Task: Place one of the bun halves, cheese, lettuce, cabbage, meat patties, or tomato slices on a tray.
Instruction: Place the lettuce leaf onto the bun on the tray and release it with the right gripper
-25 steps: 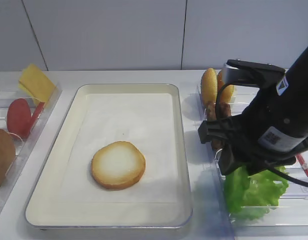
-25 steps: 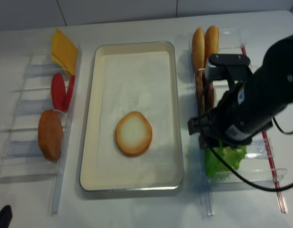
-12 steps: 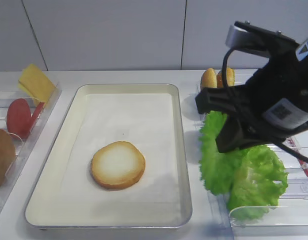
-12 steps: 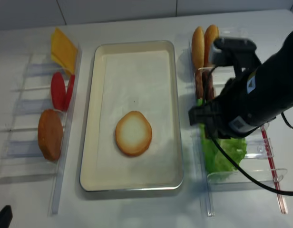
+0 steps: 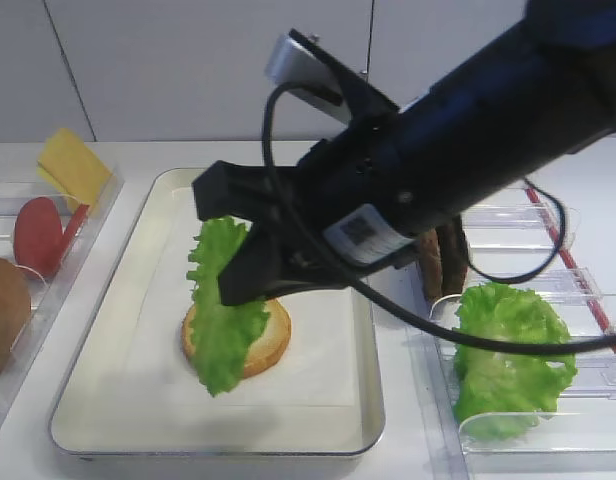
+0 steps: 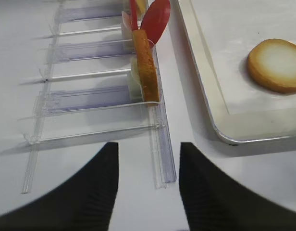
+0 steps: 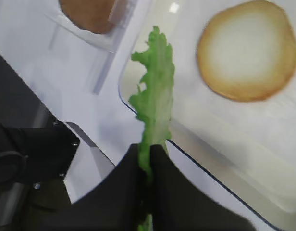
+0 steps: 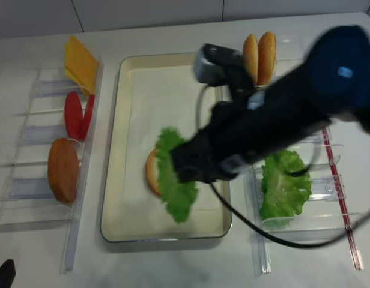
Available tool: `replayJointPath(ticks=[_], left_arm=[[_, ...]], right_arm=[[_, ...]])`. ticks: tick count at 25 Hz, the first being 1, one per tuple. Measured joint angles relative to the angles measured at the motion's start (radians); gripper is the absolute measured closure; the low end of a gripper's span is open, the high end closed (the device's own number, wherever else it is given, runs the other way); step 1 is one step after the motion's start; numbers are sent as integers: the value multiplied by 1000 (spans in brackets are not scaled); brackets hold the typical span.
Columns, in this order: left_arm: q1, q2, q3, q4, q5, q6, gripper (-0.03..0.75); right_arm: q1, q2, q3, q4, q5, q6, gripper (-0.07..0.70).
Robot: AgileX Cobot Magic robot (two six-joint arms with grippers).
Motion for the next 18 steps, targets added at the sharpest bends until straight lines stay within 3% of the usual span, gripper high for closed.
replayJointPath(ticks=[3,7,10,14,18], left_arm=[[0,0,0,0,0,0,430],[0,0,0,0,0,0,430],[0,0,0,0,0,0,430],[0,0,0,0,0,0,430],[0,0,0,0,0,0,430]], right_arm=[[0,113,-63,109,-20,-112,580],[0,247,-153,152,-8,-146,580],[0,337,-208,156,26,-169,580],[0,408,-252,144,32,-176,580],[0,427,-259,50,32,-139,580]])
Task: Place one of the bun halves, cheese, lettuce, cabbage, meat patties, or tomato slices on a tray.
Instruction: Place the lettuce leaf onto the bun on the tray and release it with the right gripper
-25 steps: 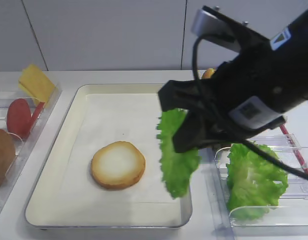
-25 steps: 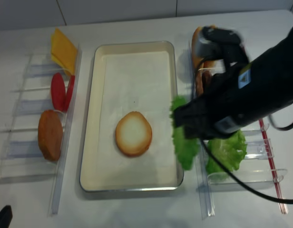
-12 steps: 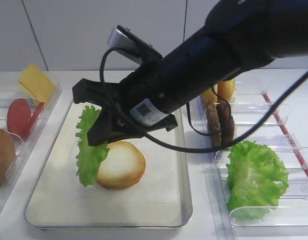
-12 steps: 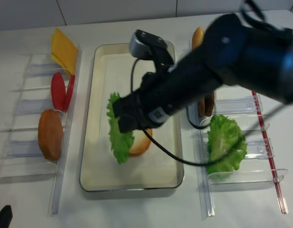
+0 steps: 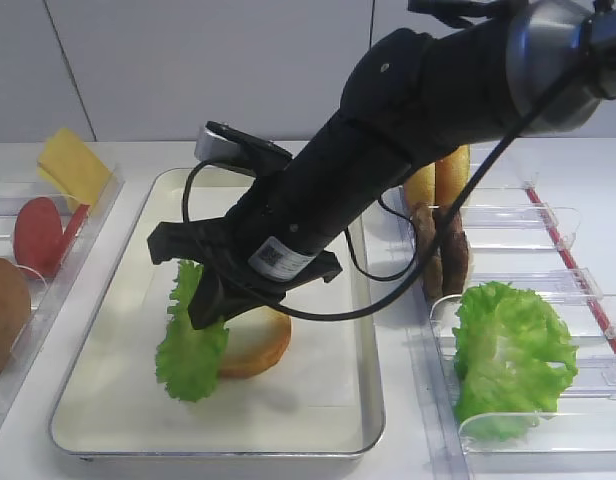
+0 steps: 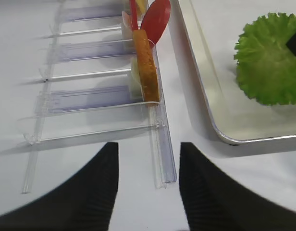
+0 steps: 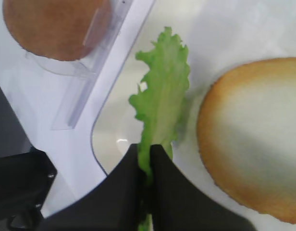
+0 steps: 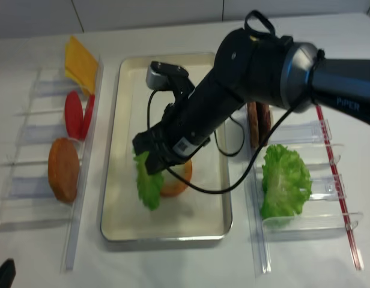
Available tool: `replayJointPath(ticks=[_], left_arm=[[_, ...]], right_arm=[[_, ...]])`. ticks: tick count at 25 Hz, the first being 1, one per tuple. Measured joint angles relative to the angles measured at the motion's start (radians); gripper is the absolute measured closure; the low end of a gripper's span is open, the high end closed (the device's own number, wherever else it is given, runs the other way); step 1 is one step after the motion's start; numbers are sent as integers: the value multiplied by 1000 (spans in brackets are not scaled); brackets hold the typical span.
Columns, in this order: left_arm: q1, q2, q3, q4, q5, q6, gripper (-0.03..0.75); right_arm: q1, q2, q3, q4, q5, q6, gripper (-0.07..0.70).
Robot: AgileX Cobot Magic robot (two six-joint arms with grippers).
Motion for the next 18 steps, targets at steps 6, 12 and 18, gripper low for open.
replayJointPath(ticks=[6,12,18], left_arm=[[0,0,0,0,0,0,430],[0,0,0,0,0,0,430],[0,0,0,0,0,0,430]], right_arm=[[-2,0,0,-130,-36,73,581],[-2,0,0,-199,-64,98,581],[-2,0,0,-339,-71,185,581]])
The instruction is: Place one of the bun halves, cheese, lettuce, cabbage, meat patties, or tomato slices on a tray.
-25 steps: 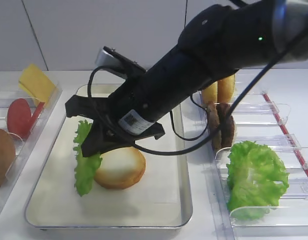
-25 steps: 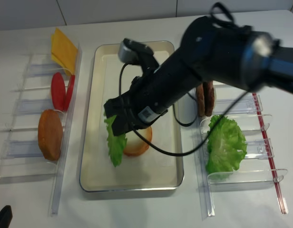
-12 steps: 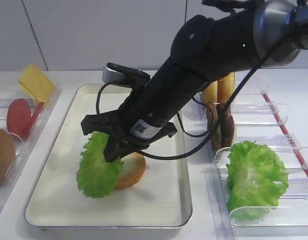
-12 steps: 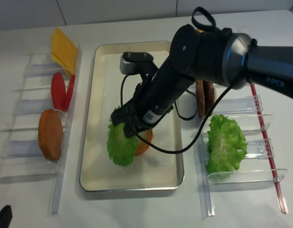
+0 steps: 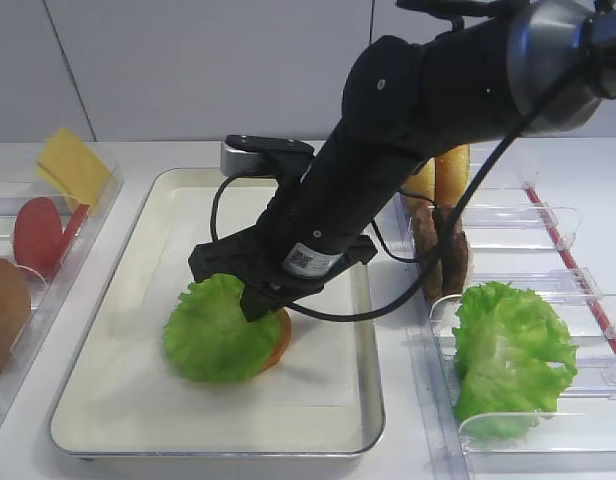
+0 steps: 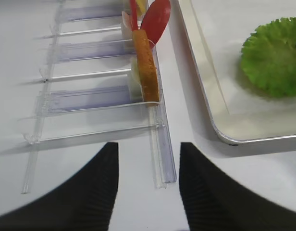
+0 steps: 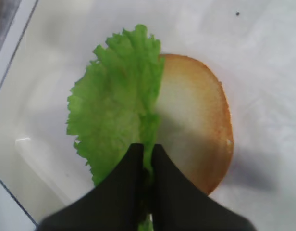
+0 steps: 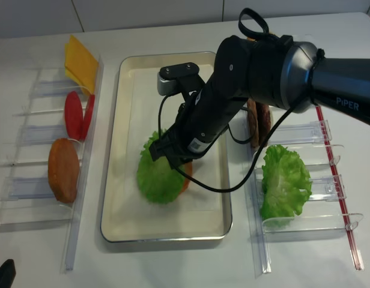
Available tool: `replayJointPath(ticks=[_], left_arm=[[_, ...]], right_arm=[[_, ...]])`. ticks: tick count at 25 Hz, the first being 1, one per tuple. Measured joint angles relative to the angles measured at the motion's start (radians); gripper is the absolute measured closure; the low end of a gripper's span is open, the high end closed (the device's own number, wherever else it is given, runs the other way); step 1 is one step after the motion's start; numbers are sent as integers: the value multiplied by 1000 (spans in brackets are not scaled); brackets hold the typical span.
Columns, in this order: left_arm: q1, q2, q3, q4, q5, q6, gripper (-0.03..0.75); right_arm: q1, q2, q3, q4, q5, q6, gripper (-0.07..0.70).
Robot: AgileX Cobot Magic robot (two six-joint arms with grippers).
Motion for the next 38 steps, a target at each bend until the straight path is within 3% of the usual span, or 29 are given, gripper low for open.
replayJointPath(ticks=[11,14,17,22,25,30,33,38], left_arm=[[0,0,0,0,0,0,430],[0,0,0,0,0,0,430],[0,0,0,0,0,0,430],[0,0,0,0,0,0,430],[0,0,0,0,0,0,430],[0,0,0,0,0,0,430],[0,0,0,0,0,0,430],[0,0,0,0,0,0,430]], right_arm=[[-8,3,0,-32,-8,35,580],[-8,3,0,-33,-8,35,550],[-8,3,0,-35,-8,38,440],[-8,3,0,-55,-10,38,168],[-8,1,-2,-106,-3,51,93],[-8,-21,-72,-287,99,149,72],[-8,-29,-139,-389,214,196,73],[-8,-29,-221,-444,423,229,72]])
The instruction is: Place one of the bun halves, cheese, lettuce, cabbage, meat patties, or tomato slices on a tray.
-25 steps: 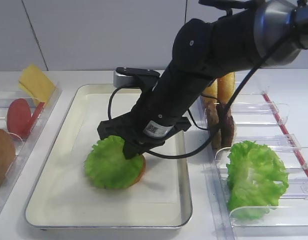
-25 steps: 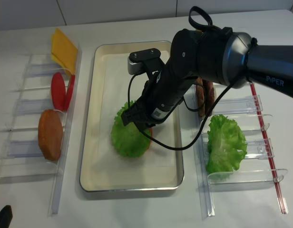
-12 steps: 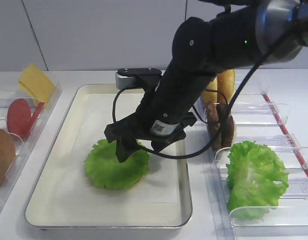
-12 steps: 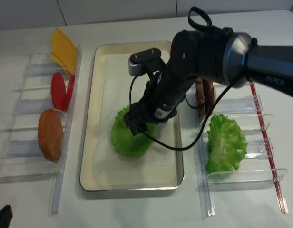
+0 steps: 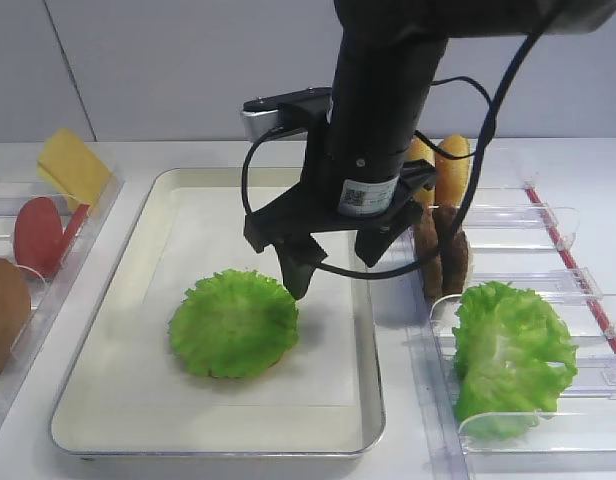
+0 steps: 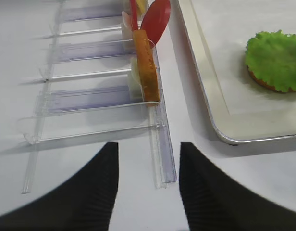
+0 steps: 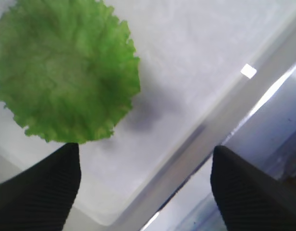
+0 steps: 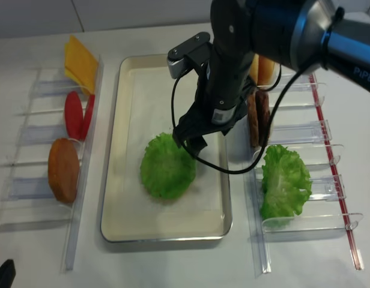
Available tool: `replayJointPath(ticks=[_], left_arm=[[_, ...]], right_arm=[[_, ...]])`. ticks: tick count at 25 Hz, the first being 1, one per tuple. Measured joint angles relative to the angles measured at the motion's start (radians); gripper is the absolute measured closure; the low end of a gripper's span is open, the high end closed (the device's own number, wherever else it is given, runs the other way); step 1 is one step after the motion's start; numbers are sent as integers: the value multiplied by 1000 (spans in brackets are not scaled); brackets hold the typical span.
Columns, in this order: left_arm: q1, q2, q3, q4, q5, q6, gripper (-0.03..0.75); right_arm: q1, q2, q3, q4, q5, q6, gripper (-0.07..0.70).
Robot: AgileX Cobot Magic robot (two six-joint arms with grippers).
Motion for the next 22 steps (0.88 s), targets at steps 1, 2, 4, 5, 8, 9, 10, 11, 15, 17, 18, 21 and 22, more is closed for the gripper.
replayJointPath(ticks=[1,2,4,5,8,9,10,11,15,17,18,21,22], left_arm=[[0,0,0,0,0,0,430],[0,0,0,0,0,0,430],[0,0,0,0,0,0,430],[0,0,0,0,0,0,430],[0,0,0,0,0,0,430],[0,0,0,0,0,0,430],[0,0,0,0,0,0,430],[0,0,0,0,0,0,430],[0,0,0,0,0,0,430],[0,0,0,0,0,0,430],[0,0,0,0,0,0,430],[0,0,0,0,0,0,430],[0,0,0,0,0,0,430]], right_arm=[[0,0,-10,-3,22,6,72],[0,0,-20,-4,44,19,73],[0,-2,-33,-4,61,42,73],[0,-2,-38,-4,63,52,72],[0,-13,-38,1,67,68,72],[0,-22,-38,12,69,67,72],[0,-35,-38,20,69,67,72],[0,-48,-38,24,69,68,72],[0,-138,-38,29,75,70,72],[0,-205,-17,29,77,70,72],[0,-238,4,28,77,70,72],[0,-376,95,20,79,70,72],[0,-419,133,18,81,70,73]])
